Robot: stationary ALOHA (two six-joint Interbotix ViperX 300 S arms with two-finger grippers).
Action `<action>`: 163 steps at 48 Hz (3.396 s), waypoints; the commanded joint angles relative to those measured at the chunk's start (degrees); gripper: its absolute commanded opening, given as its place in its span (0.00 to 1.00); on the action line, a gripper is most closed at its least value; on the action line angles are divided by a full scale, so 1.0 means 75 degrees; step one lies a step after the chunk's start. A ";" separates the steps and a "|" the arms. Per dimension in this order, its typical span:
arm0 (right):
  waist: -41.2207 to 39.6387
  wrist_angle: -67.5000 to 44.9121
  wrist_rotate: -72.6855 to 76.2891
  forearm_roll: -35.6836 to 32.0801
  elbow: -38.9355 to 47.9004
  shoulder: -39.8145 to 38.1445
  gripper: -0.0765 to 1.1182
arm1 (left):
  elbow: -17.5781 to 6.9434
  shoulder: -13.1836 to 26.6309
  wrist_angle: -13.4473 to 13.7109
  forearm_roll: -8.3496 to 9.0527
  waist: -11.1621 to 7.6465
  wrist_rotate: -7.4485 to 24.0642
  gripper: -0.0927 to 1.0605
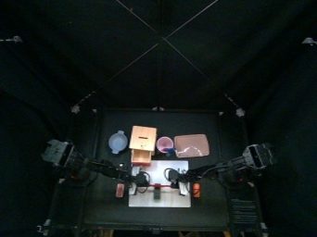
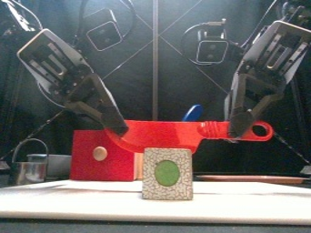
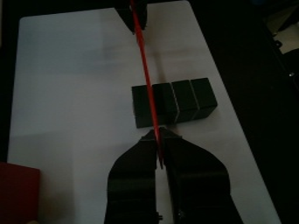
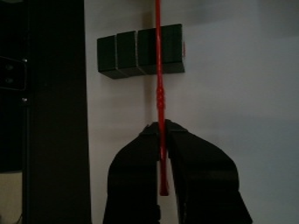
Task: Place sushi on board then cut the sushi with the knife then place the pieces on the plate
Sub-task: Cut the sushi into 4 pieces
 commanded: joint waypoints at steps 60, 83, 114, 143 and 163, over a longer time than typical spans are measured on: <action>-0.0762 0.1078 -0.0023 -0.1090 -0.0926 -0.0188 0.36 | -0.0211 -0.0609 -0.0082 0.0316 0.0539 0.0047 0.40; 0.0082 0.1254 -0.0012 -0.0469 -0.0949 -0.0188 0.36 | -0.0258 -0.0152 -0.0328 -0.0187 -0.0352 0.0023 0.40; 0.0047 0.1254 -0.0012 -0.0445 -0.0961 0.0199 0.36 | -0.0305 0.0234 -0.0293 -0.0223 -0.0352 0.0012 0.40; -0.0211 0.1125 -0.0023 -0.0691 -0.0961 0.0691 0.36 | -0.0258 0.0656 -0.0246 -0.0246 -0.0082 0.0047 0.40; -0.0258 0.1148 -0.0023 -0.0809 -0.1043 0.0879 0.36 | -0.0270 0.0727 -0.0246 -0.0211 0.0000 0.0047 0.40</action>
